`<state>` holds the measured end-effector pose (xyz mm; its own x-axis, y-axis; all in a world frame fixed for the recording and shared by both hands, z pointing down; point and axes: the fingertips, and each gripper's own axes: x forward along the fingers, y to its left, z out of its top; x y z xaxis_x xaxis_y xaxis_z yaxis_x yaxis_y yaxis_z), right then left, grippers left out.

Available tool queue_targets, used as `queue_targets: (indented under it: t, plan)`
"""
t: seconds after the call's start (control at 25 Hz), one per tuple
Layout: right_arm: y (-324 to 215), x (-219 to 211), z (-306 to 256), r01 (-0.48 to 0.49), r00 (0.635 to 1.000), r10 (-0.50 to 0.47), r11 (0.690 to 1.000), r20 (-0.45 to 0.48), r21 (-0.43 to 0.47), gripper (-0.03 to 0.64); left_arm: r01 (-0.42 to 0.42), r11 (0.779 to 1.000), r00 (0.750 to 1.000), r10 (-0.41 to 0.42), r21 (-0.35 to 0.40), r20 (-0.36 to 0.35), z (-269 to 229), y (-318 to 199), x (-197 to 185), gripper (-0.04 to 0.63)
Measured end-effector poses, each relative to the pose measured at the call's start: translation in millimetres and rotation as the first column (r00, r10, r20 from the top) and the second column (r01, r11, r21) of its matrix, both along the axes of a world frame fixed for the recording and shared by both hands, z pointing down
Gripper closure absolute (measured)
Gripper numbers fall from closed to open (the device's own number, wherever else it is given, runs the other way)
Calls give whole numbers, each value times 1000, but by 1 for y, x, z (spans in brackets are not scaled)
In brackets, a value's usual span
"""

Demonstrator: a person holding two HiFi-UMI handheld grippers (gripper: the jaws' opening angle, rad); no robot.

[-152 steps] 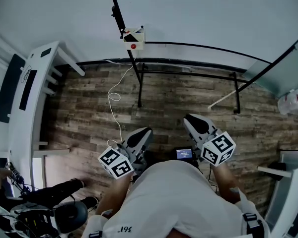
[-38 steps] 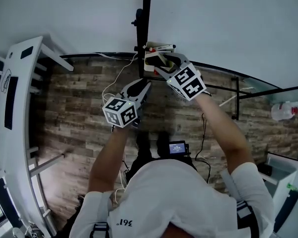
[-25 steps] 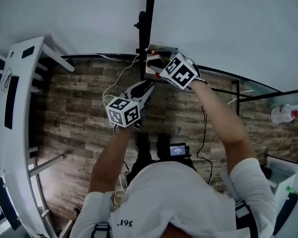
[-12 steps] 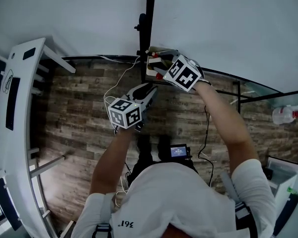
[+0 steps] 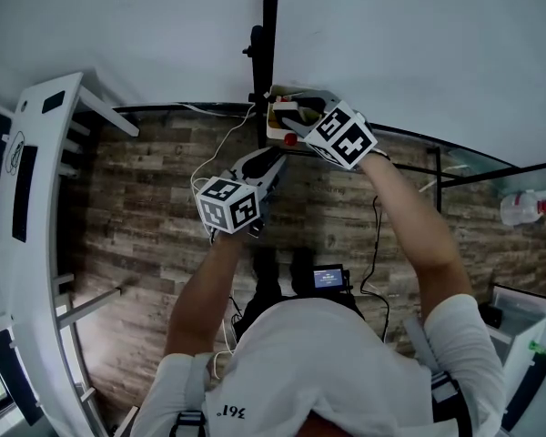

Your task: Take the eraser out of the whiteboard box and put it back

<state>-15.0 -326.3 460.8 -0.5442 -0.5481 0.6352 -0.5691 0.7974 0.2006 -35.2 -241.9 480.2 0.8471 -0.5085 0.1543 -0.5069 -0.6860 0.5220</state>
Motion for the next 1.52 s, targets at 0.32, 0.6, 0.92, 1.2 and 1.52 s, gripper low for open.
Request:
queue_targets:
  t: [0.32, 0.6, 0.92, 1.2, 1.52]
  plan:
    - [6, 3, -33, -36, 996, 29, 996, 81, 79, 443, 17, 1000, 1000, -17, 26, -19, -18, -4, -5, 489]
    - [12, 15, -60, -94, 985, 74, 987, 155, 128, 445, 24, 997, 999, -21, 71, -37, -42, -5, -8, 489]
    - [19, 28, -85, -155, 967, 116, 974, 227, 163, 446, 21, 993, 999, -17, 119, -35, -66, -2, -7, 489]
    - [39, 35, -127, -187, 943, 114, 959, 312, 213, 448, 18, 986, 999, -12, 163, -37, -90, 8, -9, 489]
    - [67, 47, -160, -233, 913, 122, 939, 389, 252, 449, 23, 978, 998, -11, 207, -61, -120, 21, -14, 489]
